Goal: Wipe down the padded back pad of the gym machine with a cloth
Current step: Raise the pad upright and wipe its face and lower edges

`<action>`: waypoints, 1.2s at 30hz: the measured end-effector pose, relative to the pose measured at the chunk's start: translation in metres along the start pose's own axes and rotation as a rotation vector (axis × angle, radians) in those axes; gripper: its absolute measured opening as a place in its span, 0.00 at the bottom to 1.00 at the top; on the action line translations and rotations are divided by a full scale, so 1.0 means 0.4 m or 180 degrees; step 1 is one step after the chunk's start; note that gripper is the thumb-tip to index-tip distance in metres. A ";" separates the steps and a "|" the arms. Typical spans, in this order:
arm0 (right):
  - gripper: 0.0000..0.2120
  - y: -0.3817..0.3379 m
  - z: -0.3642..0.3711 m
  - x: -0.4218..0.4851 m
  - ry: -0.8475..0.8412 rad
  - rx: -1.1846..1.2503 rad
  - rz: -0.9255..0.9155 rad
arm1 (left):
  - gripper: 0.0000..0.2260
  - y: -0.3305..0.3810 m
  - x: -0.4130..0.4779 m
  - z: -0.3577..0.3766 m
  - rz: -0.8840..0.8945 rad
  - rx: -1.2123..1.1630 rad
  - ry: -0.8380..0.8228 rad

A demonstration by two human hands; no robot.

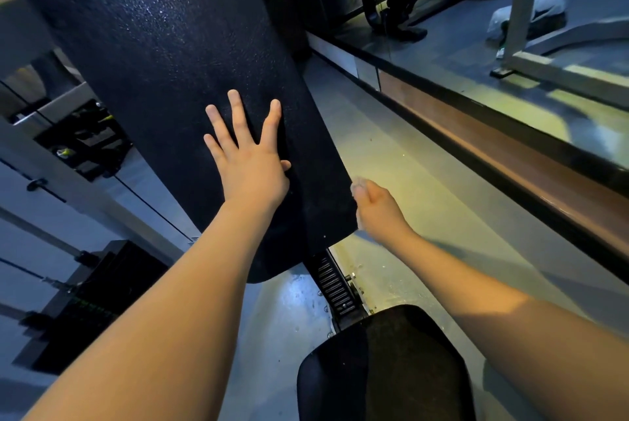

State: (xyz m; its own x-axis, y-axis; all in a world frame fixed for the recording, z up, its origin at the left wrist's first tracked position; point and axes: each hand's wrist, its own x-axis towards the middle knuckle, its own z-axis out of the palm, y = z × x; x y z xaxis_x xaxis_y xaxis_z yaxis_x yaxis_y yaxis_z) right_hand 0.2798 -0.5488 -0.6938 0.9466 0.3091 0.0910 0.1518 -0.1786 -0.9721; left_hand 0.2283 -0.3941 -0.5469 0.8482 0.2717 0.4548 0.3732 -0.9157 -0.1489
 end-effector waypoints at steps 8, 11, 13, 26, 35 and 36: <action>0.19 0.032 0.028 -0.016 0.0070 0.0712 0.0317 | 0.43 0.000 -0.004 0.001 0.0021 -0.0036 -0.0034; 0.18 0.094 0.068 -0.066 0.0146 0.1347 0.0782 | 0.43 0.005 -0.001 0.003 -0.0038 -0.0041 -0.0044; 0.17 0.086 0.076 -0.069 0.0128 0.2017 0.1066 | 0.42 0.006 -0.001 0.004 -0.0038 -0.0044 -0.0040; 0.13 0.017 0.126 -0.157 0.0310 0.4064 0.2304 | 0.42 0.000 0.001 -0.005 -0.0056 -0.0062 -0.0161; 0.22 -0.019 0.021 -0.174 0.0179 0.0960 0.0748 | 0.35 -0.061 -0.031 -0.059 0.0325 -0.0254 -0.0153; 0.19 -0.046 0.011 -0.164 0.0287 0.0691 0.0399 | 0.34 -0.076 -0.044 -0.063 0.0354 -0.0317 -0.0103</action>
State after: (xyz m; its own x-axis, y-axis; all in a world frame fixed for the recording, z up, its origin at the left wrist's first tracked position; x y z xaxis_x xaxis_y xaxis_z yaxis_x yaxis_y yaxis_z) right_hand 0.2137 -0.5619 -0.6828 0.9772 0.2112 -0.0237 -0.0237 -0.0026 -0.9997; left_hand 0.1926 -0.3786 -0.5283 0.8945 0.1748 0.4114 0.2384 -0.9651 -0.1083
